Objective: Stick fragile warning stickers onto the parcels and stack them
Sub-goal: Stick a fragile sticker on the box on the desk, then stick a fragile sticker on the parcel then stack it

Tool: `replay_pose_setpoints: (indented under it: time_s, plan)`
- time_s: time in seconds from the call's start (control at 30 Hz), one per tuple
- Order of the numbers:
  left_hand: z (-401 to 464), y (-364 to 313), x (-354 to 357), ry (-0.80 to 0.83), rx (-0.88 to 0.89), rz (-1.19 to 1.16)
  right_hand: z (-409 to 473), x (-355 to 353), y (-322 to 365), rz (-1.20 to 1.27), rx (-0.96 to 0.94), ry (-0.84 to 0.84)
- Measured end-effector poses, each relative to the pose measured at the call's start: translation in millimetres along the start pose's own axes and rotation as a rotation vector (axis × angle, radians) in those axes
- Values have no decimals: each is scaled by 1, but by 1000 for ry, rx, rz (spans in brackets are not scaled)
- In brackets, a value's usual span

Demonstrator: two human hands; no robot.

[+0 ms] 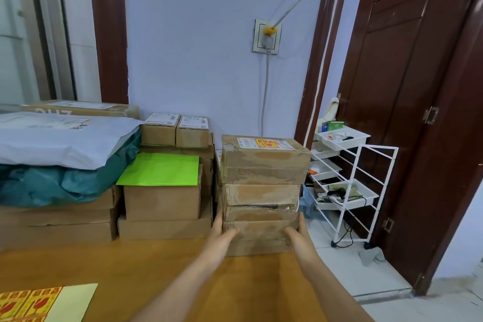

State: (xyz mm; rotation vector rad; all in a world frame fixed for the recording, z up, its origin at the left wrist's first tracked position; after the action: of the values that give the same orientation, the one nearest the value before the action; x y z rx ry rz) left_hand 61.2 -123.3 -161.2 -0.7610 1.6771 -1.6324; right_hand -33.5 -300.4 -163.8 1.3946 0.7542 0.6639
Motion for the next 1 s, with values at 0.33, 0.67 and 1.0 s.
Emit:
replay_pose_setpoints:
  time_s: [0.33, 0.67, 1.0]
  plan:
    - [-29, 41, -37, -71, -80, 50, -36, -6, -39, -190, 66, -370]
    - [-71, 62, -106, -157, -99, 288, -72, 101, -49, -430, -7, -9]
    - [-57, -3, -182, -427, -30, 188, -46, 188, 40, -452, -219, 197]
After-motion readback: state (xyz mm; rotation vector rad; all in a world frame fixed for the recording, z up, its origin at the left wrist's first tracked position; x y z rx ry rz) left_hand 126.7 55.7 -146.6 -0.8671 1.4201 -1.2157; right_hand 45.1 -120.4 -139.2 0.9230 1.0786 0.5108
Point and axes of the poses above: each hand's wrist, its own z-axis towards the middle knuckle, its own x-axis out of the palm, y = z × x, the point moved 8 cm from there along z, towards the middle knuckle, and after that the axes turned 2 degrees about y, right-handed, at the moved point
